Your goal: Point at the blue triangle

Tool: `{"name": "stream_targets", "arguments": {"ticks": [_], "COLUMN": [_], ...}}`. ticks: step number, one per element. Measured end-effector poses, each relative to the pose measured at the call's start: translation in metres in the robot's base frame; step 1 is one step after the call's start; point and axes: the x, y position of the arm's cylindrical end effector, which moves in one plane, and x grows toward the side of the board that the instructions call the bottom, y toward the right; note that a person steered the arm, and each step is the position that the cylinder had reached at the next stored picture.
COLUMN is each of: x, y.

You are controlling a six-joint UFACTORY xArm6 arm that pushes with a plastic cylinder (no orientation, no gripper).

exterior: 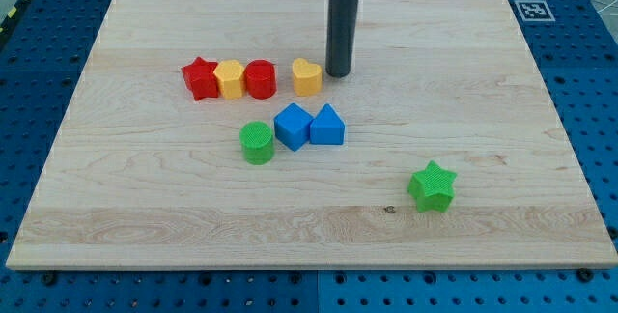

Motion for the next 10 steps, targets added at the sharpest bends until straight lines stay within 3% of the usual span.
{"name": "stream_targets", "arguments": {"ticks": [4, 6, 10], "x": [-0.026, -0.036, 0.034], "y": [-0.072, -0.017, 0.106]}}
